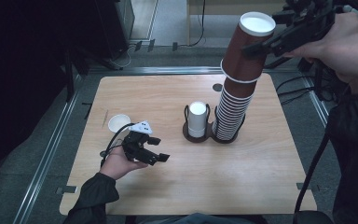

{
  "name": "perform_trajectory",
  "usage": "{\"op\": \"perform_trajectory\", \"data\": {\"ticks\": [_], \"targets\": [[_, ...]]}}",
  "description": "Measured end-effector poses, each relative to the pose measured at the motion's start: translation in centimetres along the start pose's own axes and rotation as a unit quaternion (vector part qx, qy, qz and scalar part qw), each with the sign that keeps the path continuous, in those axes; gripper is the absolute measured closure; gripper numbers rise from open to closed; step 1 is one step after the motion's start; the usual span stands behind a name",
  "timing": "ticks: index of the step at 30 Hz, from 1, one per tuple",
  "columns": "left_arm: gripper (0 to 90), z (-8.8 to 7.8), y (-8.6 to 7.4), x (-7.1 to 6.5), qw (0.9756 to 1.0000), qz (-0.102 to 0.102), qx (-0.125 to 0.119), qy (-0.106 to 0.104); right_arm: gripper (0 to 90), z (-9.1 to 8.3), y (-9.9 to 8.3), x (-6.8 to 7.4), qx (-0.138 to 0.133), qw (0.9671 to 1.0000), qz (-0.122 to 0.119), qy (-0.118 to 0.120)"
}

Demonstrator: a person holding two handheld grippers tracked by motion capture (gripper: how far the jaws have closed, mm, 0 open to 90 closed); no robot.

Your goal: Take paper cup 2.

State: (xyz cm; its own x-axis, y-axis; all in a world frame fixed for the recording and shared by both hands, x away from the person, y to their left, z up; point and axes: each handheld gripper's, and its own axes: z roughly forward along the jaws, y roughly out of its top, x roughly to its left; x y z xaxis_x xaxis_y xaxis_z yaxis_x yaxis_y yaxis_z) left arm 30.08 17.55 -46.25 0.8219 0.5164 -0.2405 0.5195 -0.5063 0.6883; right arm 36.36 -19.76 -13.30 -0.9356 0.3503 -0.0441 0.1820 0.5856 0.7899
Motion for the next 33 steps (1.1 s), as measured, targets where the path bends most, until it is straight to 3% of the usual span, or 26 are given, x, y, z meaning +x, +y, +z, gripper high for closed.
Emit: {"op": "perform_trajectory", "data": {"ticks": [3,10,18,33], "targets": [[20.9,-0.1,0.0,0.0,1.0000,0.001,0.000,-0.001,21.3,0.6,-0.1,1.3,0.002,0.9999,-0.016,-0.001],[20.9,-0.1,0.1,0.0,1.0000,0.002,-0.001,0.001,21.3,1.6,-0.7,3.7,0.003,0.9992,-0.026,0.028],[22.5,0.0,0.0,0.1,1.0000,0.006,0.002,-0.004,21.3,3.5,-2.6,4.8,0.007,0.9983,-0.017,0.056],[22.7,0.2,0.1,0.0,0.9999,0.014,-0.005,-0.005,21.2,7.4,-7.2,7.3,0.004,0.9949,-0.029,0.097]]}}
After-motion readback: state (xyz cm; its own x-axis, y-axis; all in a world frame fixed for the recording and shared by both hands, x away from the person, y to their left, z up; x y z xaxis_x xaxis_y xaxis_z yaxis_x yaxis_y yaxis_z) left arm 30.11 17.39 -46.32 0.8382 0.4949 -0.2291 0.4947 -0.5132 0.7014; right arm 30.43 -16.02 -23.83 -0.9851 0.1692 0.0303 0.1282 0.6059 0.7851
